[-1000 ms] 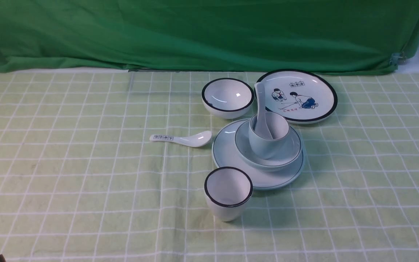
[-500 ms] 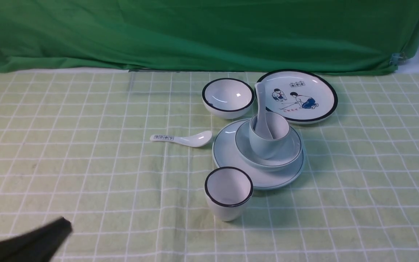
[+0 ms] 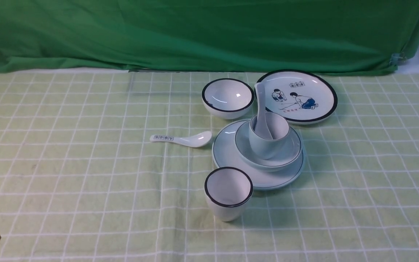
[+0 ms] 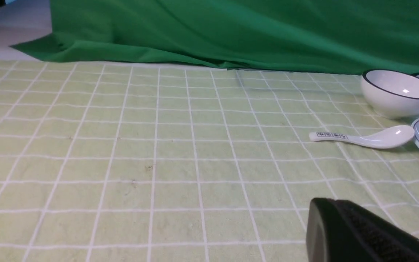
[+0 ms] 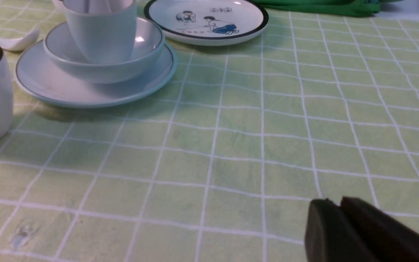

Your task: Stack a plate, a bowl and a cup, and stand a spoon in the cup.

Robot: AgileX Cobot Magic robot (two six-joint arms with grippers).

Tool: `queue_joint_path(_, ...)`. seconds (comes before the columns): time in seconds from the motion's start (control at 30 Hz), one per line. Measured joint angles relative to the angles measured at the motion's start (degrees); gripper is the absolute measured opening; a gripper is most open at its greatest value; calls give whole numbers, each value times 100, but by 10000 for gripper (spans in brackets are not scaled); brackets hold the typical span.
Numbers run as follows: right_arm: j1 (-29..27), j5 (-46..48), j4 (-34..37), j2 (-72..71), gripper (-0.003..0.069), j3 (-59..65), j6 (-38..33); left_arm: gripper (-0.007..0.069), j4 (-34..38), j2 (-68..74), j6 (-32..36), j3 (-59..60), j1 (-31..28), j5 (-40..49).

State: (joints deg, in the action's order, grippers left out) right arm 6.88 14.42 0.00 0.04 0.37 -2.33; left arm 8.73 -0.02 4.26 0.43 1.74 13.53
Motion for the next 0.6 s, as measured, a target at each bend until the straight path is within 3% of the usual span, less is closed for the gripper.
queue_joint_path(0.6,0,5,0,0,114,0,-1,2,0,-5,6,0,0,-40)
